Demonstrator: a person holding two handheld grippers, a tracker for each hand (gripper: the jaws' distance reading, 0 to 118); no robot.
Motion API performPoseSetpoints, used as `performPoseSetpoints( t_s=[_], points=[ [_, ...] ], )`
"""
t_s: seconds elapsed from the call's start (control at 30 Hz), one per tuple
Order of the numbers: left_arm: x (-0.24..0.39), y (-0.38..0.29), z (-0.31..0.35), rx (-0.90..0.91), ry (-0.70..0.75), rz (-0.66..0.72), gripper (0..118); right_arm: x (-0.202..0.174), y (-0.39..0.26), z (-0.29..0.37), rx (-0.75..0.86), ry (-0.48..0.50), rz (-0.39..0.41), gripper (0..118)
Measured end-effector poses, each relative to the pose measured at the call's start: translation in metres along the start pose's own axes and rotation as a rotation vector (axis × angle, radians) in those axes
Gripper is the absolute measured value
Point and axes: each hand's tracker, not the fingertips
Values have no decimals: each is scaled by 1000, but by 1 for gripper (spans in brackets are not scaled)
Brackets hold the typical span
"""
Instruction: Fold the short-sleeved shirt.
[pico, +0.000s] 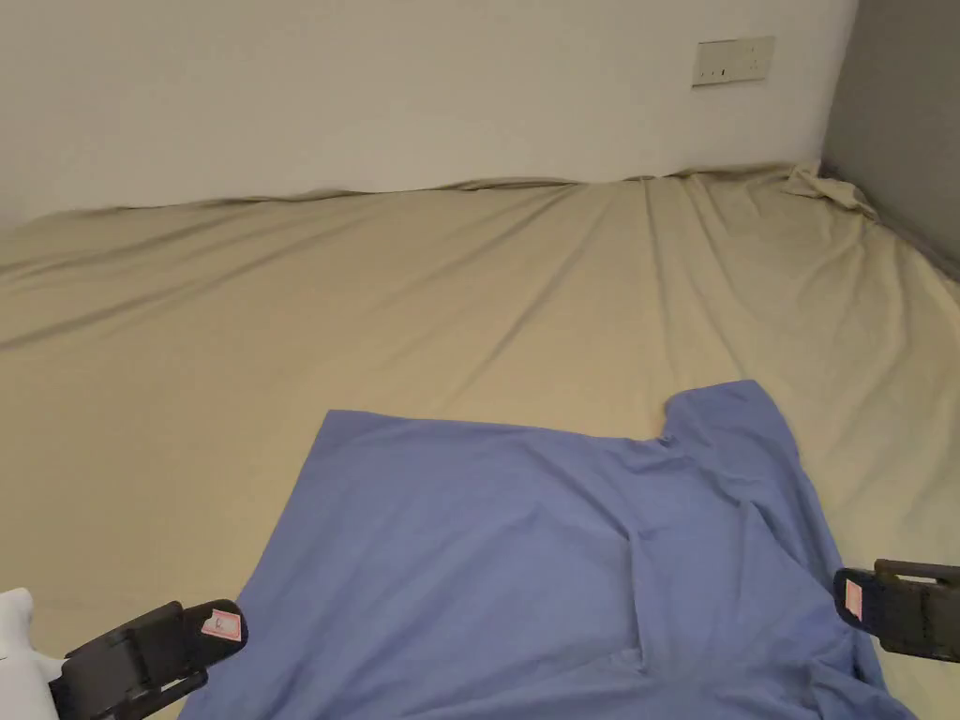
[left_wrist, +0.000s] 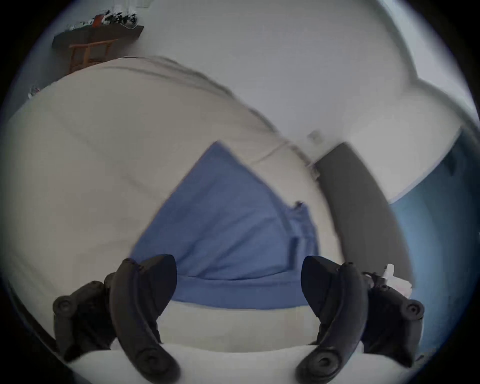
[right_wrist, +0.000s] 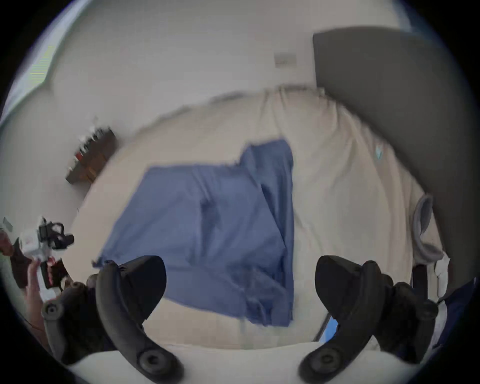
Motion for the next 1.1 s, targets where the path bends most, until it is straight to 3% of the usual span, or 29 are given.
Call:
performPoseSetpoints(
  t_s=[0.07, 0.1, 0.13, 0.17, 0.2, 0.23, 0.33, 0.43, 0.47, 0.5, 0.53, 0.57, 0.63, 0.7, 0.9, 0.97, 1.0, 1.03, 1.07, 1.1],
  points=[
    [3, -16, 4, -30, -13, 30, 106, -19, -10, 15, 72, 6, -9, 113],
    [5, -25, 3, -76, 65, 38, 104, -27, -18, 19, 64, 10, -7, 100],
    [7, -39, 4, -54, 126, -3, 83, -36, -29, 20, 65, 37, 11, 56],
    [11, -53, 6, -10, 169, -82, 45, -47, -40, 19, 65, 58, 47, 5],
    [14, -62, 5, -15, 222, -143, 4, -57, -51, 15, 61, 42, 72, 3],
    [17, -70, 1, -42, 275, -187, 0, -66, -64, 12, 61, -27, 114, 3],
    [7, -80, 0, -102, 246, -160, 0, -84, -86, 7, -13, 97, 164, 3],
    [-8, -70, 2, -87, 284, -122, 0, -92, -89, 3, -17, 91, 221, 3],
    [-13, -66, 3, -67, 298, -123, 2, -94, -87, 4, -9, 84, 247, 3],
    [-18, -62, 0, -54, 314, -131, 36, -93, -84, 4, 0, 78, 253, 3],
    [-24, -56, -6, -47, 342, -150, 110, -92, -80, 4, 6, 79, 250, 3],
    [-31, -51, -16, -70, 394, -179, 118, -90, -77, 5, 13, 85, 242, 3],
    [-51, -54, -38, -173, 394, -167, 118, -83, -69, 3, 21, 107, 195, 3],
    [-58, -36, -64, -183, 493, -201, 118, -76, -65, 1, 22, 110, 153, 3],
    [-99, -42, -117, -299, 557, -167, 118, -53, -64, -7, -3, 44, 121, 3],
    [-90, -46, -120, -336, 610, -251, 118, -44, -65, -10, -19, 14, 104, 3],
    [-82, -46, -120, -336, 598, -284, 112, -38, -65, -11, -26, -3, 88, 3],
    [-74, -45, -114, -301, 578, -301, 73, -34, -65, -14, -34, -11, 73, 3],
    [-71, -45, -103, -229, 607, -333, 20, -28, -65, -17, -45, -17, 52, 3],
    [-68, -41, -96, -175, 622, -361, 0, -25, -65, -20, -54, -23, 38, 3]
  ],
)
